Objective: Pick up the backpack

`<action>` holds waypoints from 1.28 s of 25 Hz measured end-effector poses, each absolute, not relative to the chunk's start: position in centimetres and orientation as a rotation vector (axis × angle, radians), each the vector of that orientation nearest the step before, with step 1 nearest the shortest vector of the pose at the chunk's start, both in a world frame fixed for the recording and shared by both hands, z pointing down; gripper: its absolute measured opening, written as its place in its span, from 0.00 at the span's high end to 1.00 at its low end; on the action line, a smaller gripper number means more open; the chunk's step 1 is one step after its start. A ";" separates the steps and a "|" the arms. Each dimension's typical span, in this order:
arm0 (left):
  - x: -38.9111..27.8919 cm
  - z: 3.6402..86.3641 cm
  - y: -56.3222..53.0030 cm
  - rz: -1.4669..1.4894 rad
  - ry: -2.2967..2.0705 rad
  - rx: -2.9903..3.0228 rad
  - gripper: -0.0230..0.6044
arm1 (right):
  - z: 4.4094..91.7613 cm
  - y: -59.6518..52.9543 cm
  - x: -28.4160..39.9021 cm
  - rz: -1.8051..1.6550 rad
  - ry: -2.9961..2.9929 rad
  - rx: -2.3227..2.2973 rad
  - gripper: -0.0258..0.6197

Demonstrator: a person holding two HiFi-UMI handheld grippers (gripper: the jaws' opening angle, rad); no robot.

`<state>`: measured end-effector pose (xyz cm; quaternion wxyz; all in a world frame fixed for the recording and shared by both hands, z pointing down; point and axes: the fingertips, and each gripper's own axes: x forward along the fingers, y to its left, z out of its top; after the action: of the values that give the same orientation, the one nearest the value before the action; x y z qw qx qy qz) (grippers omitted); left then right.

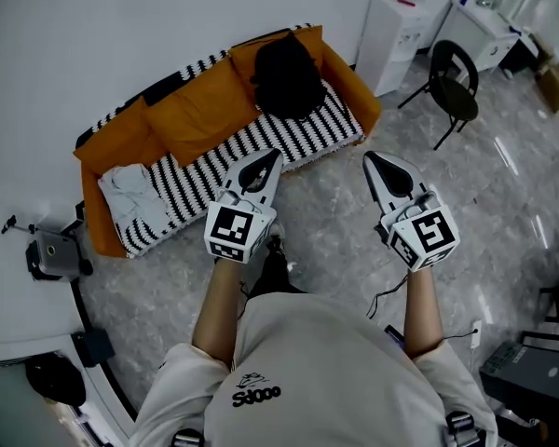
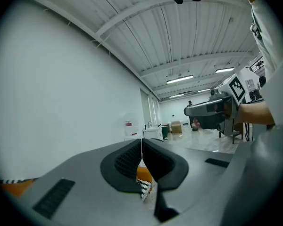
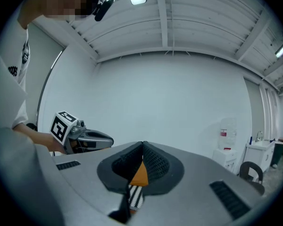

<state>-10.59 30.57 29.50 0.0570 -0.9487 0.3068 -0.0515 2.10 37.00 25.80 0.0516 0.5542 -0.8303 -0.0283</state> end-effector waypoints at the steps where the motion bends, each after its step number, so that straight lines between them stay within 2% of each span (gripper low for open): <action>1: -10.3 29.6 29.0 -0.158 0.921 -2.873 0.93 | 25.8 35.6 2.2 -0.086 -2.535 1.686 0.91; 13: -8.3 26.9 9.5 -0.172 0.883 -2.859 0.93 | 23.3 16.6 4.9 -0.080 -2.483 1.797 0.91; 32: -8.6 28.8 -5.2 -0.197 0.835 -2.905 0.93 | 25.2 2.3 4.8 -0.036 -2.384 1.858 0.91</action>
<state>-8.64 -5.18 28.82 0.0562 -0.9576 0.2751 -0.0649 4.79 2.26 25.18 0.0594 0.6137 -0.7872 -0.0119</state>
